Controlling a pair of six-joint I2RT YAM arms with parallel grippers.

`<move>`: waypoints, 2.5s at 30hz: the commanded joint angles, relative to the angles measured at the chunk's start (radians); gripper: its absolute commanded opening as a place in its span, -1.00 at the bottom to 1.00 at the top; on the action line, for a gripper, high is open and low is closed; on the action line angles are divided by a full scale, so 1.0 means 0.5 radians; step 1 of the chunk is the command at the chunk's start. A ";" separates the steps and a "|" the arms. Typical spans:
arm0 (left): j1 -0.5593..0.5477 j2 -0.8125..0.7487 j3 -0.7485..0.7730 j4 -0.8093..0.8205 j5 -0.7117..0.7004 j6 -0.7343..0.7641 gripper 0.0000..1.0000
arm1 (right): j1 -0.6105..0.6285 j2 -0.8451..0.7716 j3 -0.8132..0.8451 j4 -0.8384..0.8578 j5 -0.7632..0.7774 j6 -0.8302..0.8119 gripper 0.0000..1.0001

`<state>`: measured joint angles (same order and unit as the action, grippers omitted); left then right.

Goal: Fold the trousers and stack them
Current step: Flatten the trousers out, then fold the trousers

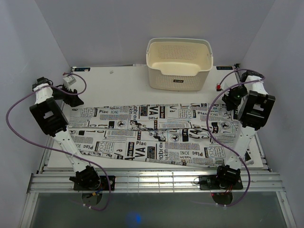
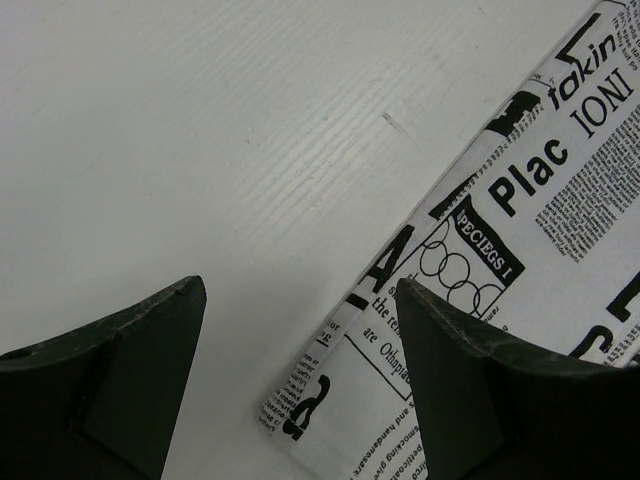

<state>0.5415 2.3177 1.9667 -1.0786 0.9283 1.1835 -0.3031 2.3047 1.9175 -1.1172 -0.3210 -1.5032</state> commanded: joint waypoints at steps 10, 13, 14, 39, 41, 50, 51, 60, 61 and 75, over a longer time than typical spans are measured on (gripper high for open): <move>0.012 0.117 0.276 -0.429 0.045 0.394 0.75 | 0.020 0.032 -0.012 -0.054 0.050 -0.022 -0.84; 0.009 0.151 0.282 -0.564 0.003 0.483 0.75 | 0.020 0.023 -0.003 -0.057 0.053 -0.019 -0.84; 0.012 0.157 0.279 -0.582 -0.016 0.510 0.75 | 0.023 0.023 0.000 -0.057 0.053 -0.019 -0.84; -0.003 0.145 0.107 -0.644 -0.227 0.535 0.18 | 0.008 -0.234 -0.025 -0.079 -0.107 0.049 -0.84; -0.003 0.151 0.104 -0.644 -0.255 0.529 0.08 | 0.011 -0.237 -0.037 -0.079 -0.110 0.052 -0.84; -0.015 0.139 0.132 -0.534 -0.353 0.446 -1.00 | -0.014 -0.271 0.043 -0.085 -0.171 0.086 -0.84; -0.015 0.126 0.144 -0.521 -0.350 0.416 -1.00 | -0.020 -0.283 0.049 -0.085 -0.180 0.086 -0.84; 0.028 -0.324 -0.233 -0.071 -0.160 0.281 -1.00 | -0.099 -0.611 -0.080 -0.134 -0.342 0.040 -0.84; 0.028 -0.425 -0.318 -0.043 -0.124 0.278 -1.00 | -0.109 -0.651 -0.101 -0.143 -0.358 0.025 -0.85; 0.392 -1.226 -1.177 -0.186 0.021 0.752 -1.00 | -0.538 -1.572 -1.131 -0.250 -0.337 -0.681 -0.85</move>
<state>0.6685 1.7935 1.4662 -1.1206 0.9051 1.4208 -0.5106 1.6196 1.4349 -1.1866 -0.4870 -1.6974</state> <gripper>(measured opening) 0.009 0.140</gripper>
